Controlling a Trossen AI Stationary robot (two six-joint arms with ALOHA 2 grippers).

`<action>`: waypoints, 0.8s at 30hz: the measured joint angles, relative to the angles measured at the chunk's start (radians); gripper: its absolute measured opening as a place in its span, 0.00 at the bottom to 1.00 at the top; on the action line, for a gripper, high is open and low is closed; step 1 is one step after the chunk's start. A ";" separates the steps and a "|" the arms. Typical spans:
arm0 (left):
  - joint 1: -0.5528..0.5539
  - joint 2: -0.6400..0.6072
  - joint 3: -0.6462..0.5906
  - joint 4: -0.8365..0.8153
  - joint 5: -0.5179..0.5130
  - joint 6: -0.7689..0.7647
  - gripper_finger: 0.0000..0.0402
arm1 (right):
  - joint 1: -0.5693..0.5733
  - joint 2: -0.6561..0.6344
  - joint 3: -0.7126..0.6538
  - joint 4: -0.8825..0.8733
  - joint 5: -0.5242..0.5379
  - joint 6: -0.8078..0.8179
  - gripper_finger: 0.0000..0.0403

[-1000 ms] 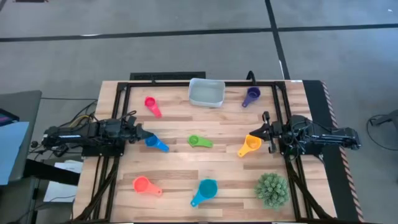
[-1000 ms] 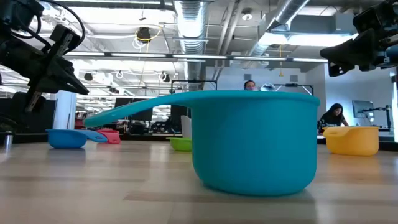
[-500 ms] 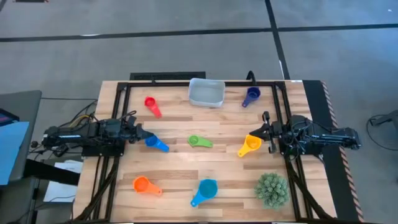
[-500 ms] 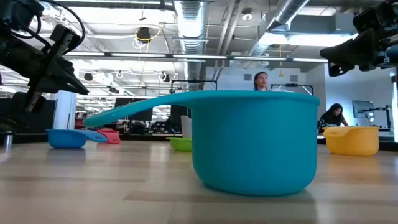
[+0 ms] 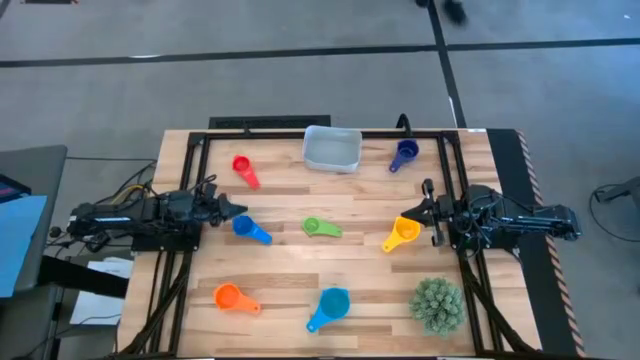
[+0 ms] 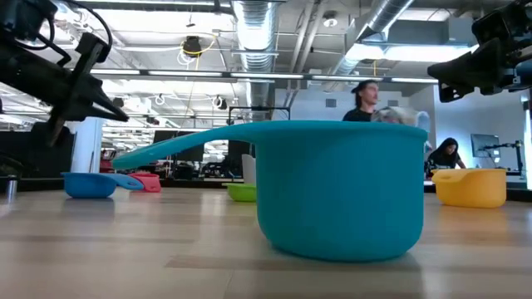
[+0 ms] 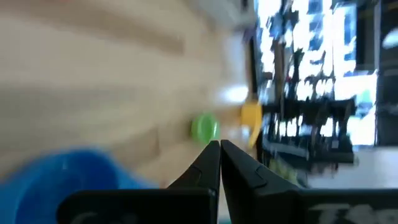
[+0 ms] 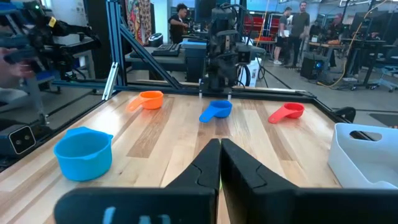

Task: Nest measuring cups in basket
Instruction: Stack the yellow measuring cup on top of the light blue measuring cup

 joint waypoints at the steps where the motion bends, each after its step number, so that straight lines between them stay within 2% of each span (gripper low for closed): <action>1: 0.000 0.000 0.000 0.007 -0.028 0.006 0.00 | -0.001 0.000 0.000 0.001 0.015 -0.012 0.09; 4: 0.000 0.000 0.000 0.000 -0.121 0.009 0.00 | -0.001 0.000 0.000 0.011 0.048 -0.010 0.09; 6: 0.000 0.000 0.002 -0.019 -0.203 0.016 0.00 | 0.000 0.000 0.000 0.053 0.046 0.071 0.09; 9: 0.000 0.000 0.003 -0.022 -0.352 0.159 0.00 | 0.001 0.000 0.000 0.143 0.046 0.249 0.09; 11: 0.000 -0.001 0.003 -0.018 -0.415 0.258 0.00 | 0.001 0.000 0.000 0.201 0.044 0.368 0.09; 13: 0.000 -0.003 0.003 -0.010 -0.456 0.337 0.00 | 0.000 0.000 0.000 0.260 0.061 0.413 0.09; 16: 0.000 -0.002 0.003 0.006 -0.510 0.424 0.00 | -0.007 0.008 0.001 0.305 0.186 0.494 0.09; 19: 0.000 -0.003 0.003 0.024 -0.543 0.418 0.00 | -0.016 0.017 0.001 0.241 0.283 0.604 0.09; 24: 0.000 -0.003 0.004 0.025 -0.517 0.409 0.00 | -0.017 0.077 0.000 0.099 0.298 0.774 0.09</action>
